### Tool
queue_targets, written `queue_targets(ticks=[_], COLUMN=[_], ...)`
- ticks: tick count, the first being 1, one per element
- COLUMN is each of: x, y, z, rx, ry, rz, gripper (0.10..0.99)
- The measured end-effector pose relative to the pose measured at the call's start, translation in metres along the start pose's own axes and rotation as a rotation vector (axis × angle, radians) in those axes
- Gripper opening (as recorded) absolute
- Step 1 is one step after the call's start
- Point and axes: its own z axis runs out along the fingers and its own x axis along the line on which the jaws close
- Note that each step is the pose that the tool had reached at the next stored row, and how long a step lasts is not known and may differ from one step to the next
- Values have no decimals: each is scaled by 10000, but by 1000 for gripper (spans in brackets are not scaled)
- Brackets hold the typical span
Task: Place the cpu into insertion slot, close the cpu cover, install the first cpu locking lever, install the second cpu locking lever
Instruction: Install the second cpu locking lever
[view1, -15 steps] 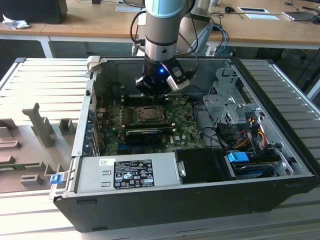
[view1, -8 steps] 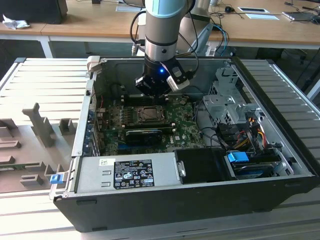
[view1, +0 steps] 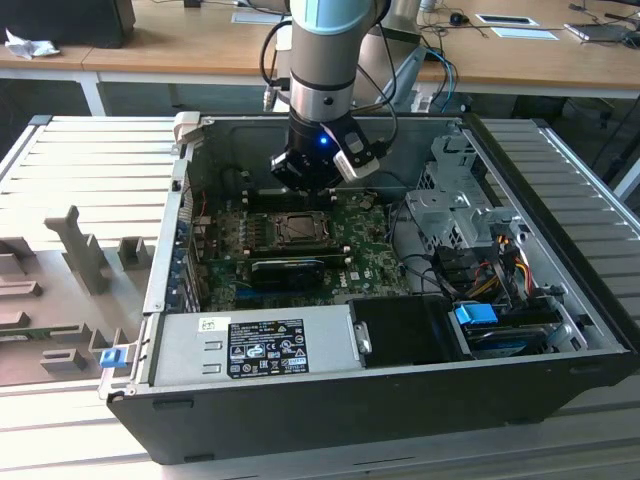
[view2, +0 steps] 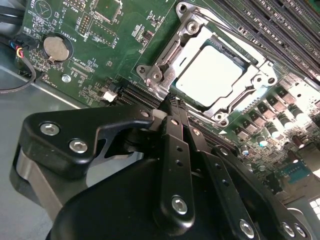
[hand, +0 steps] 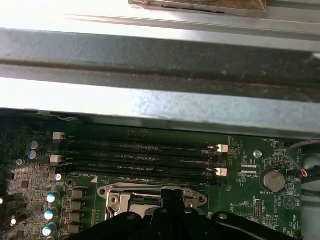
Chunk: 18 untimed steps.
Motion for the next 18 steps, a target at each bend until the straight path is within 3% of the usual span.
queue_targets(ticks=[7,18], x=[0,-2], y=[3,21], z=[-26,-181], rx=[2,0], ry=[1,-3], rz=[0,-2], gripper=[106,106])
